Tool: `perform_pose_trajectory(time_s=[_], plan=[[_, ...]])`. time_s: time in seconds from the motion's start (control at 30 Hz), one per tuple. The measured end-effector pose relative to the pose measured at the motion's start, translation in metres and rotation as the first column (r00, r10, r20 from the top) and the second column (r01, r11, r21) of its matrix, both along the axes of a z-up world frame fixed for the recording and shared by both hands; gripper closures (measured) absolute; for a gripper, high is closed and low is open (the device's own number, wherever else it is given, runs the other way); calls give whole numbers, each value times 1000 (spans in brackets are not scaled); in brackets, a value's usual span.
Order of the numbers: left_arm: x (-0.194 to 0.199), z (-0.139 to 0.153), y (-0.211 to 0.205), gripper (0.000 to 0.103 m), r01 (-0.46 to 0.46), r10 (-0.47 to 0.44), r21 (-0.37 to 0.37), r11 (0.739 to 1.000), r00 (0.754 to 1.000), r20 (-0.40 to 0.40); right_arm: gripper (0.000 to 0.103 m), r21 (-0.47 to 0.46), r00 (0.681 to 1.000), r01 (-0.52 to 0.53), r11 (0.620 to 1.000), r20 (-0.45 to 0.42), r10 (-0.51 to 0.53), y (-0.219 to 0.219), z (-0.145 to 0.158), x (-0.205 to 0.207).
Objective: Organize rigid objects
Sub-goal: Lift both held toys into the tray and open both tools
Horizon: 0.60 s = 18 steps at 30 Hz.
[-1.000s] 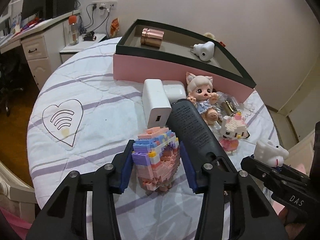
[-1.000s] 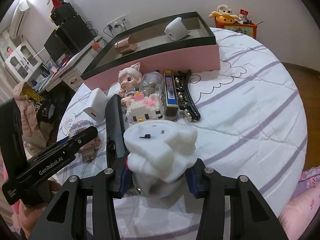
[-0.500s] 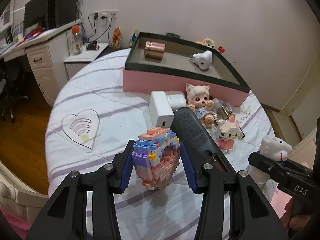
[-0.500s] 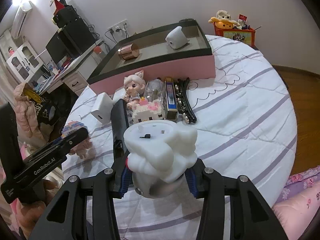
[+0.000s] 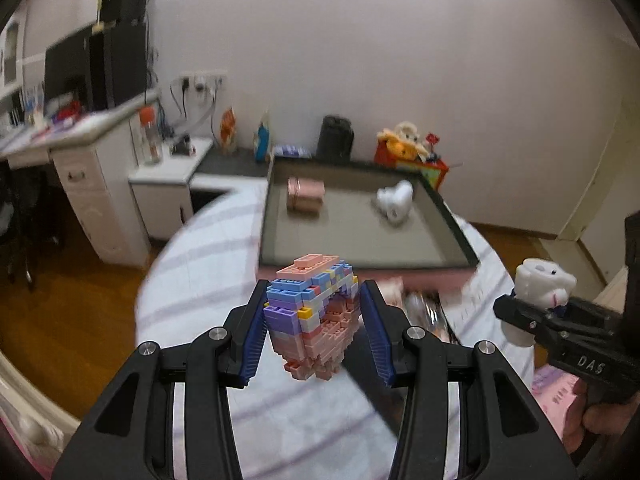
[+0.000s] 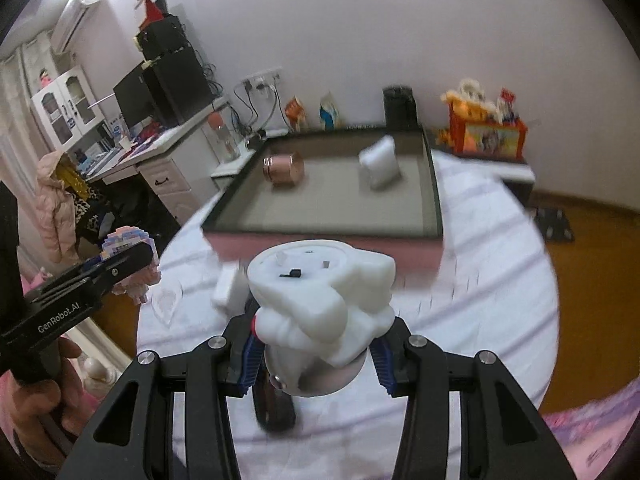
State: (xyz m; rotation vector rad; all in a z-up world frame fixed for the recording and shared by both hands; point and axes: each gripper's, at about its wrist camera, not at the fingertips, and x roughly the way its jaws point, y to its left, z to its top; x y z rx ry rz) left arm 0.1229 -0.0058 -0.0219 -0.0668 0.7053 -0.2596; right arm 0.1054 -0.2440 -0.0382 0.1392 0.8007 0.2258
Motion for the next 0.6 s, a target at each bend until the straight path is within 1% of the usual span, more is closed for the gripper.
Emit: perform_pose_trajectory(time_s=[0.17,0.3,0.4,0.47,0.6], plan=[[39,23,-9,58,13,-13,12,1000,1000,28,56,-40,999,-31,999,33,32,6,30,42],[76,30,-20,58,26,-27,18,999,1000,17,56,-53,999,-41,998,18,42,9,35,80],[103,26,-30,58,32,-32,38,999,999,3,56,-54,999,-39,998,-18,38,10,26,111],[119,19,-36,58,41,-40,42,998,999,-21,56,-58,999,-35,998,-43,32,8,16,126],[149,-3,-51,58,55,-50,66,996,996,-71,56,-53,994,-25,998,-111,19,3,-11,154]])
